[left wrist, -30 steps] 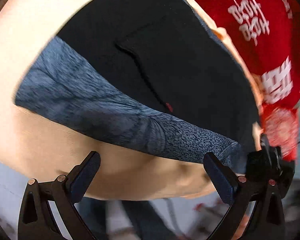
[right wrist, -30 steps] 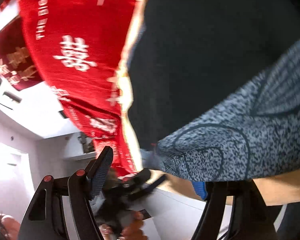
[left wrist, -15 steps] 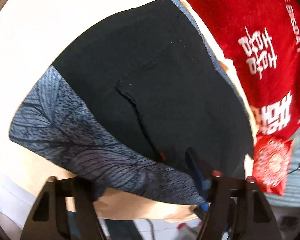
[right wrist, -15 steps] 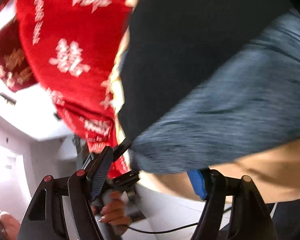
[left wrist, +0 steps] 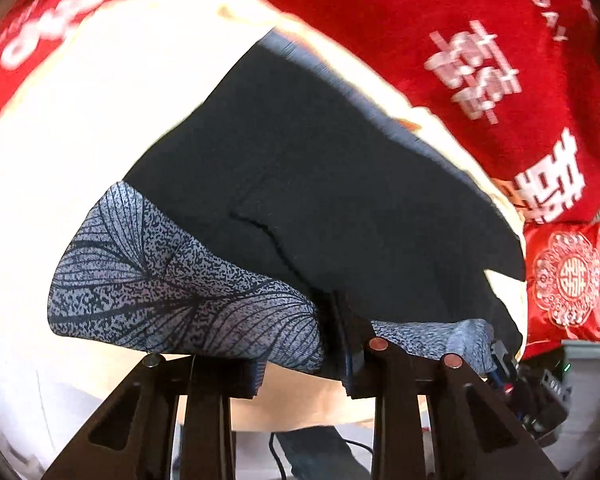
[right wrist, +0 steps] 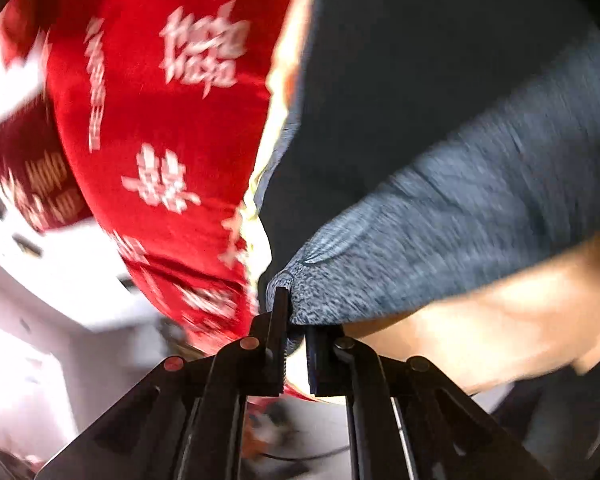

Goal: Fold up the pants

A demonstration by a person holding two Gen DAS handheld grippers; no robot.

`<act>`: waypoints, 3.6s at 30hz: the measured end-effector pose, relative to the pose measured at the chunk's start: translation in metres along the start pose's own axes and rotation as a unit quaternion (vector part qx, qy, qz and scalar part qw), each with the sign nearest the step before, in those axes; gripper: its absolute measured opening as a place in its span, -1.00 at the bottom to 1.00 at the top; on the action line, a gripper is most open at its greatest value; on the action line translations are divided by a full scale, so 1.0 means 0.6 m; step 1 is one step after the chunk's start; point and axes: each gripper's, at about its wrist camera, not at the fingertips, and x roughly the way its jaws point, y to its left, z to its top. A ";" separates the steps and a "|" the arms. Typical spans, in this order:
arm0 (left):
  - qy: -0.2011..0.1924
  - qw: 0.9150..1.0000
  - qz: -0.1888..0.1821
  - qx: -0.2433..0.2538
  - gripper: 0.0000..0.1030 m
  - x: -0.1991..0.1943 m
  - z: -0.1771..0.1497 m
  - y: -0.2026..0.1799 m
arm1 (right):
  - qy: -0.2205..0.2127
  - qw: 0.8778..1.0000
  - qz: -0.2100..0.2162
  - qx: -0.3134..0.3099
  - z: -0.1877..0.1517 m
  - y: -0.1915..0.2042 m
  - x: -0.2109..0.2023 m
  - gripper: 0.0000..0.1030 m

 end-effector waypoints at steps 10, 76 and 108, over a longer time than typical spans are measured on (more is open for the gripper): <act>-0.051 0.996 0.046 0.060 -0.41 0.040 0.197 -0.122 | 0.092 0.990 -0.076 -0.074 0.245 0.089 0.078 -0.78; 0.071 0.956 0.087 0.269 0.64 0.216 0.014 -0.468 | -0.092 0.937 -0.335 0.034 0.063 -0.205 -0.311 0.21; 0.182 0.966 0.029 0.180 -0.62 0.418 -0.116 -0.650 | 0.000 0.985 -0.171 0.005 0.157 -0.226 -0.402 -0.94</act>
